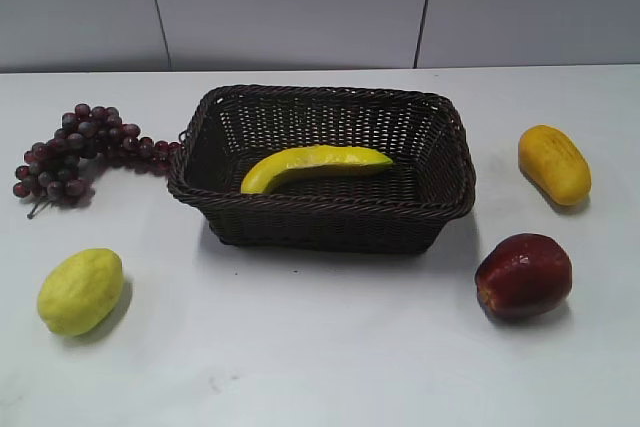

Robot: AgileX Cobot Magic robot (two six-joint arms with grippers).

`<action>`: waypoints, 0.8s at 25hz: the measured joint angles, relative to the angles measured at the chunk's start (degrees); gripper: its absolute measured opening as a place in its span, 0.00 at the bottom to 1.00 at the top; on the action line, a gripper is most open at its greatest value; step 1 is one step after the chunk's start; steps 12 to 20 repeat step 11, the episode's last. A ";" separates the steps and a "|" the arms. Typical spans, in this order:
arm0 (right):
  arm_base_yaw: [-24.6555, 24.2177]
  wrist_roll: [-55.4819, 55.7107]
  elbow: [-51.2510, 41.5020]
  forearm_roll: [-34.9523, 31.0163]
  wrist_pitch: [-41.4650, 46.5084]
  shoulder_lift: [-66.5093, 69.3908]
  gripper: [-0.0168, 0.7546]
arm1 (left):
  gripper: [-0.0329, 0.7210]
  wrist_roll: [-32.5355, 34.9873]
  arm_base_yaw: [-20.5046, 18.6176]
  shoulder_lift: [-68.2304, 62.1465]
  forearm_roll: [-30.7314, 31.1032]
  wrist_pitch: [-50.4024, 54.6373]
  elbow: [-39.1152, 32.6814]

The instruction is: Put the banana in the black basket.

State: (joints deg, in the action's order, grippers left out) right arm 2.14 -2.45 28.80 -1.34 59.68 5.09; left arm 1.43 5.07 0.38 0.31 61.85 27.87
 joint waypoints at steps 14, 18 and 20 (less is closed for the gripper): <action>0.00 0.00 0.00 0.04 0.18 -5.45 0.76 | 0.78 0.00 0.00 0.00 0.00 0.00 0.00; 0.00 0.00 0.00 0.04 0.18 -5.45 0.76 | 0.78 0.00 0.00 0.00 0.00 0.00 0.00; 0.00 0.00 0.00 0.04 0.18 -5.45 0.76 | 0.78 0.00 0.00 0.00 0.00 0.00 0.00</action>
